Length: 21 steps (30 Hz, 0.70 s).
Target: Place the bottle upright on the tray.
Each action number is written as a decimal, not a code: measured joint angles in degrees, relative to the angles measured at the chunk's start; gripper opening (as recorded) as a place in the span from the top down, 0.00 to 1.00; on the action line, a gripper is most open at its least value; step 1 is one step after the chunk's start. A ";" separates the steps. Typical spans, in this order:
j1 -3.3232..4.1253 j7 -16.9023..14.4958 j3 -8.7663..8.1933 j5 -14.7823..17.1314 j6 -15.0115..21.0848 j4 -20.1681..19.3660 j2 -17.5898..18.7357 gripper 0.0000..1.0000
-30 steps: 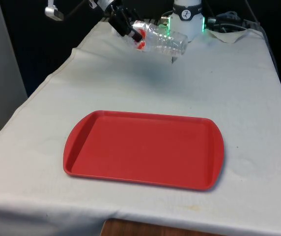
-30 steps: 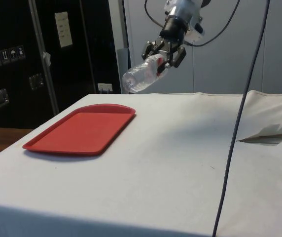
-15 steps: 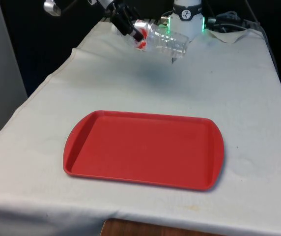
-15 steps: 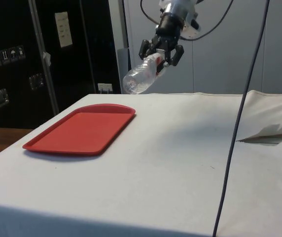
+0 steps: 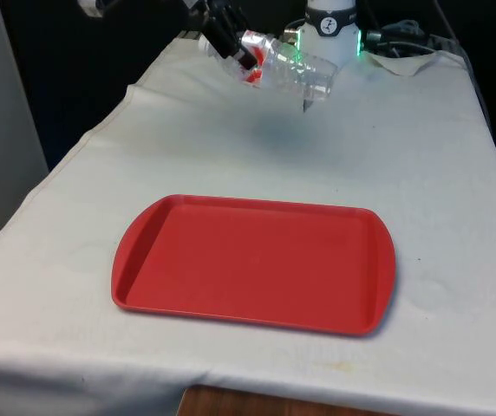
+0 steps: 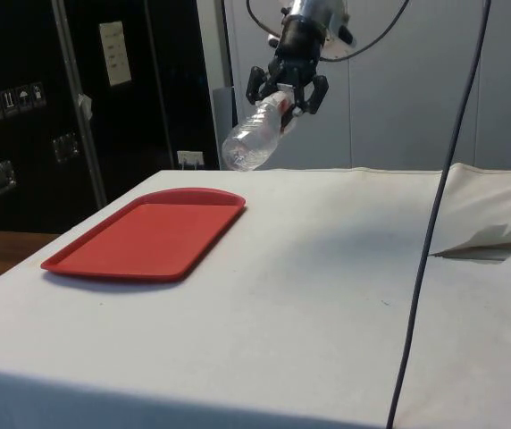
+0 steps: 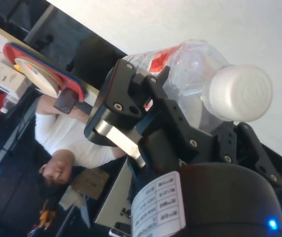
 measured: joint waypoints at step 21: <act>0.17 3.21 2.46 -6.02 1.49 2.23 -0.34 1.00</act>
